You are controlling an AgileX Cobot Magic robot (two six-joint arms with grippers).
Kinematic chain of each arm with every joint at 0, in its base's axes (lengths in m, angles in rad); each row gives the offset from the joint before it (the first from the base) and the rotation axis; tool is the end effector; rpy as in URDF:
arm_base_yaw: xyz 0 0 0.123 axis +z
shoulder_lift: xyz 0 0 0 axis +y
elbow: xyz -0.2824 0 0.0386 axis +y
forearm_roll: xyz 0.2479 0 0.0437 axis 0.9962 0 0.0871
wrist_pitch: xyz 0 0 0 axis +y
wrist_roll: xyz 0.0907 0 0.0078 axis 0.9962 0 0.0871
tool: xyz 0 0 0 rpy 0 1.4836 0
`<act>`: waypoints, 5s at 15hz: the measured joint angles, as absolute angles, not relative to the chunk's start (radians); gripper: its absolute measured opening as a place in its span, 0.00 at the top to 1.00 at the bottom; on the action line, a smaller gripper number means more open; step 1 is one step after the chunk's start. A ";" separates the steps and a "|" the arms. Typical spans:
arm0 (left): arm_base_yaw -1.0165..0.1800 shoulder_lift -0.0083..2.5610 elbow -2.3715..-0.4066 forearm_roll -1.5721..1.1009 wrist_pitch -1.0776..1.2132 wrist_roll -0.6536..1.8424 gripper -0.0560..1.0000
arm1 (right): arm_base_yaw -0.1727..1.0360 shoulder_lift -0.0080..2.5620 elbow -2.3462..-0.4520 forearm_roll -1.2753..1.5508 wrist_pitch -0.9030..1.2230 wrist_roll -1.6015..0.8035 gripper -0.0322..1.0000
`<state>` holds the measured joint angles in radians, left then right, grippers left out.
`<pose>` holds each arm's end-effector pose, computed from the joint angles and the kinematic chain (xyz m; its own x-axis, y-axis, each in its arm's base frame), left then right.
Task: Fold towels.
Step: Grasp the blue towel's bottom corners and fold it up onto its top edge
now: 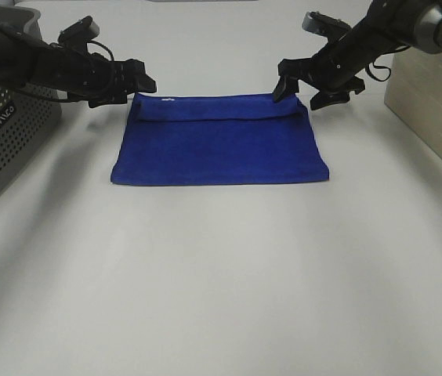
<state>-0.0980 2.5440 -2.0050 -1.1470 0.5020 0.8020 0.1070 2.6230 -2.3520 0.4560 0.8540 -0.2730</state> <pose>0.5476 -0.0941 0.1092 -0.7185 -0.1906 -0.6689 0.2310 0.8417 -0.4881 0.5559 0.0901 0.1336 -0.8384 -0.0533 -0.5425 -0.2512 0.9210 0.2977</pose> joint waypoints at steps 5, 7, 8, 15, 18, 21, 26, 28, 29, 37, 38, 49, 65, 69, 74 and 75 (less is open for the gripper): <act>-0.079 2.489 -2.005 -0.895 0.768 0.500 0.30 | 0.051 2.598 -2.353 0.579 1.160 -0.226 0.19; -0.079 2.463 -2.005 -0.798 0.834 0.361 0.30 | 0.029 2.597 -2.353 0.598 1.200 -0.221 0.19; -0.079 2.451 -1.996 -0.769 0.856 0.329 0.30 | 0.024 2.597 -2.353 0.597 1.202 -0.202 0.20; -0.105 2.292 -1.686 -0.736 0.774 0.322 0.30 | 0.018 2.489 -2.167 0.527 1.207 -0.156 0.29; -0.109 2.247 -1.548 -0.735 0.686 0.330 0.30 | 0.018 2.438 -2.041 0.522 1.215 -0.208 0.29; -0.137 2.247 -1.537 -0.732 0.629 0.333 0.30 | 0.018 2.439 -1.974 0.517 1.186 -0.244 0.29; -0.146 2.247 -1.536 -0.723 0.559 0.333 0.30 | 0.018 2.439 -1.972 0.511 1.138 -0.256 0.29; -0.146 2.248 -1.536 -0.726 0.543 0.326 0.29 | 0.018 2.439 -1.971 0.511 1.124 -0.256 0.29; -0.146 2.258 -1.536 -0.727 0.543 0.317 0.29 | 0.018 2.439 -1.971 0.511 1.115 -0.256 0.29; -0.150 2.303 -1.536 -0.776 0.540 0.311 0.30 | 0.051 2.477 -1.972 0.545 1.067 -0.254 0.30; -0.156 2.304 -1.536 -0.776 0.536 0.311 0.33 | 0.051 2.481 -1.972 0.554 1.064 -0.254 0.31; -0.195 2.267 -1.536 -0.671 0.630 0.281 0.94 | 0.086 2.451 -1.936 0.528 1.115 -0.177 0.96; -0.213 2.008 -1.345 -0.587 0.634 0.161 0.94 | 0.087 2.172 -1.555 0.585 0.932 -0.250 0.97; -0.213 2.034 -1.439 -0.587 0.546 0.153 0.94 | 0.087 2.257 -1.753 0.583 0.937 -0.249 0.97; -0.211 2.178 -1.558 -0.586 0.505 0.153 0.94 | 0.087 2.412 -1.980 0.542 0.966 -0.226 0.97; -0.211 2.198 -1.569 -0.586 0.491 0.153 0.94 | 0.087 2.441 -2.002 0.537 0.964 -0.225 0.97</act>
